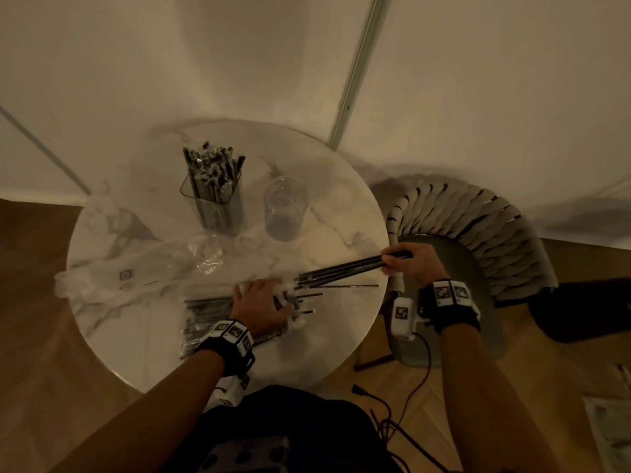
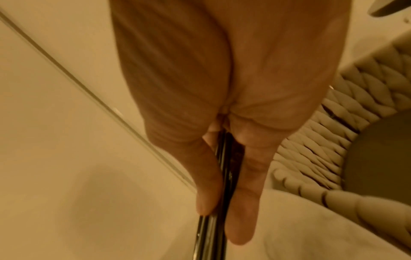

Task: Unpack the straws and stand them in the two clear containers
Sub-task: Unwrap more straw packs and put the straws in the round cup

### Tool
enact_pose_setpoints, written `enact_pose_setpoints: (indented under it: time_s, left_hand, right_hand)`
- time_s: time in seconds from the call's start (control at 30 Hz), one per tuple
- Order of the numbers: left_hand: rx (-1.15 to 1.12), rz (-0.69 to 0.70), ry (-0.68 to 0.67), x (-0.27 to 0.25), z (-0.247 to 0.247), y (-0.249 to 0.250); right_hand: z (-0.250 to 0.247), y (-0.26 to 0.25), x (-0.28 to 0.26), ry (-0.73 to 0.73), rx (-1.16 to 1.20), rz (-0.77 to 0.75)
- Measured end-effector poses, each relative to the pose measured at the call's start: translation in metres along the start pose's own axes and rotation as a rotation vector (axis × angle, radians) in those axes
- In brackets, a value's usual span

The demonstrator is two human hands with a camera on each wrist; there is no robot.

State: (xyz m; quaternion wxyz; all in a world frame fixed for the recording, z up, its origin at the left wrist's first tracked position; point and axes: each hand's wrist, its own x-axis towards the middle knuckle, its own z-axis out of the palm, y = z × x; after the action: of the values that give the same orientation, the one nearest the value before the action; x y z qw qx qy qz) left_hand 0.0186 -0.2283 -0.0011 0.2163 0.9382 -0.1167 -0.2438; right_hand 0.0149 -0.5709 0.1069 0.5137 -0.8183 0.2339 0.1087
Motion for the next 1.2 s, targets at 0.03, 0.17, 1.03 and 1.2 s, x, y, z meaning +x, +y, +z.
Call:
enact_pose_setpoints:
  time_s: [0.03,0.17,1.03,1.2]
  left_hand:
    - [-0.024,0.011,0.015,0.003,0.000,-0.001]
    - [-0.460,0.030,0.176,0.009,-0.015,0.012]
    - [-1.754,-0.603,0.012,0.026,-0.078,0.019]
    - [-1.806,-0.582,0.005,0.032,-0.080,0.022]
  right_hand:
    - [-0.006,-0.004,-0.001,0.025,-0.021,-0.017]
    - [-0.017,-0.029,-0.005,0.059,-0.031,-0.095]
    - [0.102,-0.097,-0.003,0.077,-0.251,-0.497]
    - [0.096,-0.110,-0.008,0.137,-0.030,-0.483]
